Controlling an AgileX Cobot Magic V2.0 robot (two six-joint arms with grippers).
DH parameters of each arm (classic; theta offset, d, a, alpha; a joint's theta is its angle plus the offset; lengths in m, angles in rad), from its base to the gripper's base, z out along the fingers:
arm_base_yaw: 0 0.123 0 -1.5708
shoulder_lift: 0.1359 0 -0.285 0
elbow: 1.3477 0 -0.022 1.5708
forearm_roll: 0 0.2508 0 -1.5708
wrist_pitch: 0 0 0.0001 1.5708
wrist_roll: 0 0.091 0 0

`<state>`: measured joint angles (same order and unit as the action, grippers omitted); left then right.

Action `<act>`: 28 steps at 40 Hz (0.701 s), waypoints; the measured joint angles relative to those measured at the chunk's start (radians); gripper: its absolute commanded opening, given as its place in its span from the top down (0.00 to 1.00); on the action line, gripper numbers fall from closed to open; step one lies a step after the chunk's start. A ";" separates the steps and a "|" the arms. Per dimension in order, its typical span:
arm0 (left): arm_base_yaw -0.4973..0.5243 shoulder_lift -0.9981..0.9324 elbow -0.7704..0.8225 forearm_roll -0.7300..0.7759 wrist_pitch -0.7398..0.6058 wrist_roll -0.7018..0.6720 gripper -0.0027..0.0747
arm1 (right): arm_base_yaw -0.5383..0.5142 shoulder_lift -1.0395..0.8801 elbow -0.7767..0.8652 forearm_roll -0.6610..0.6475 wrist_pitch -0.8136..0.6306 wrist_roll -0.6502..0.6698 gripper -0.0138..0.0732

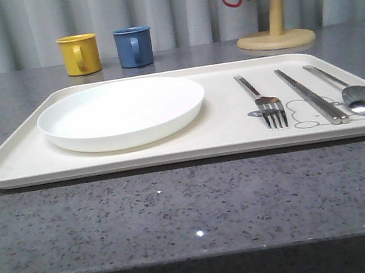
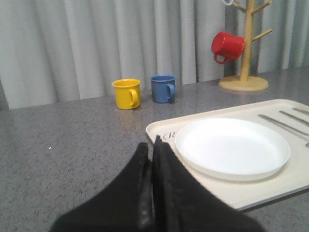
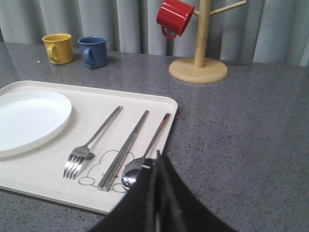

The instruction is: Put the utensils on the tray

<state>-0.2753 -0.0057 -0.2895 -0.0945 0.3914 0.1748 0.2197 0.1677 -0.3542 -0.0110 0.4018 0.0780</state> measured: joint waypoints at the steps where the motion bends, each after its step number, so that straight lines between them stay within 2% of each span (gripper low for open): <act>1: 0.013 0.000 0.011 0.002 0.000 0.000 0.99 | 0.000 0.000 0.000 0.000 -0.001 0.000 0.98; 10: 0.164 0.000 0.136 0.004 -0.003 0.000 0.99 | 0.000 0.000 0.000 0.000 -0.002 -0.001 0.98; 16: 0.261 0.000 0.236 0.004 -0.106 0.000 0.99 | 0.000 0.000 0.000 0.000 -0.003 -0.001 0.98; 20: 0.304 0.000 0.298 0.004 -0.217 0.000 0.99 | 0.000 0.000 0.000 0.000 -0.005 -0.001 0.98; 28: 0.331 0.000 0.299 0.004 -0.262 0.000 0.99 | 0.000 0.000 0.000 0.000 -0.005 -0.001 0.98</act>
<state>0.0553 -0.0057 0.0090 -0.0907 0.1296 0.1748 0.2197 0.1677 -0.3542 -0.0110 0.3973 0.0775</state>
